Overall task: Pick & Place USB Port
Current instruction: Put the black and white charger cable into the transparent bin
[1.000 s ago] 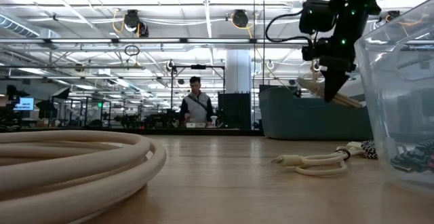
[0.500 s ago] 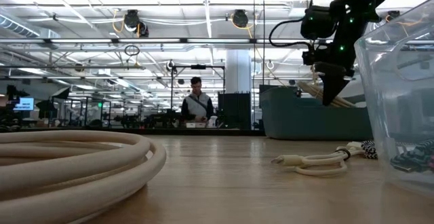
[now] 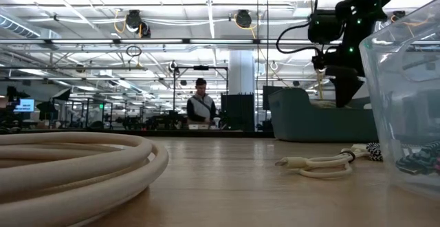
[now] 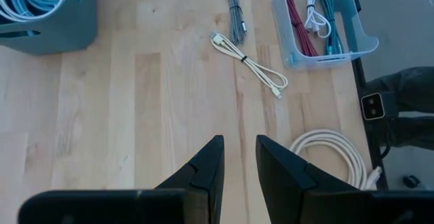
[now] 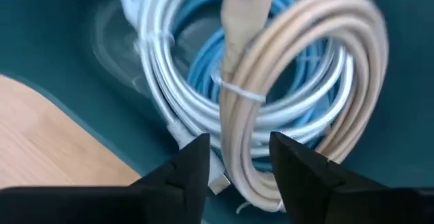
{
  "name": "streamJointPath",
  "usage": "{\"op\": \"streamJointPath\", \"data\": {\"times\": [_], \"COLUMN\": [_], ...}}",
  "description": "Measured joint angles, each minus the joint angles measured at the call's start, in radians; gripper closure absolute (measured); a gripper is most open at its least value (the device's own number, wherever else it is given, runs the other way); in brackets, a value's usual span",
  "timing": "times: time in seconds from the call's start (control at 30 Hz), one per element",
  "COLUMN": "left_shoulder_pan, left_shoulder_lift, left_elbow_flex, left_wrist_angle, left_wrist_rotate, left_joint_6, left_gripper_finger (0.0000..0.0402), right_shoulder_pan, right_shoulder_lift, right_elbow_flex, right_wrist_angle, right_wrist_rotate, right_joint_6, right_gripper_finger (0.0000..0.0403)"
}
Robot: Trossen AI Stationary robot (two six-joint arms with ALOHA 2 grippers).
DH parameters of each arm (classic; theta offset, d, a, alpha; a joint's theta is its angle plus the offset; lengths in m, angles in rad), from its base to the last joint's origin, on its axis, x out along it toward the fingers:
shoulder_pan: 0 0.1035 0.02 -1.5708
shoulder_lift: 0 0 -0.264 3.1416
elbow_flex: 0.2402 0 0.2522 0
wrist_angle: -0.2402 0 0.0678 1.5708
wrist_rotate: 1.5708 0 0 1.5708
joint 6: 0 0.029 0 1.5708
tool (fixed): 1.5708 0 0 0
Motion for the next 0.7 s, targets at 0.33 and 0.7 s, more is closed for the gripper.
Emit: {"op": "streamJointPath", "data": {"times": [0.33,0.7], "left_shoulder_pan": [0.0,0.0], "left_shoulder_lift": [0.0,0.0], "left_elbow_flex": [0.0,0.0], "left_wrist_angle": [0.001,0.002], "left_wrist_rotate": [-0.008,-0.06], "left_joint_6": [0.009,0.002], "left_gripper_finger": [0.0314,0.0314], "right_shoulder_pan": [0.044,0.198], "right_shoulder_lift": [-0.051,-0.128], "right_elbow_flex": [0.199,0.343], "right_wrist_angle": [0.046,0.335], "right_wrist_rotate": [-0.03,-0.427], "right_joint_6": [0.037,0.269], "right_gripper_finger": [0.0263,0.0268]}}
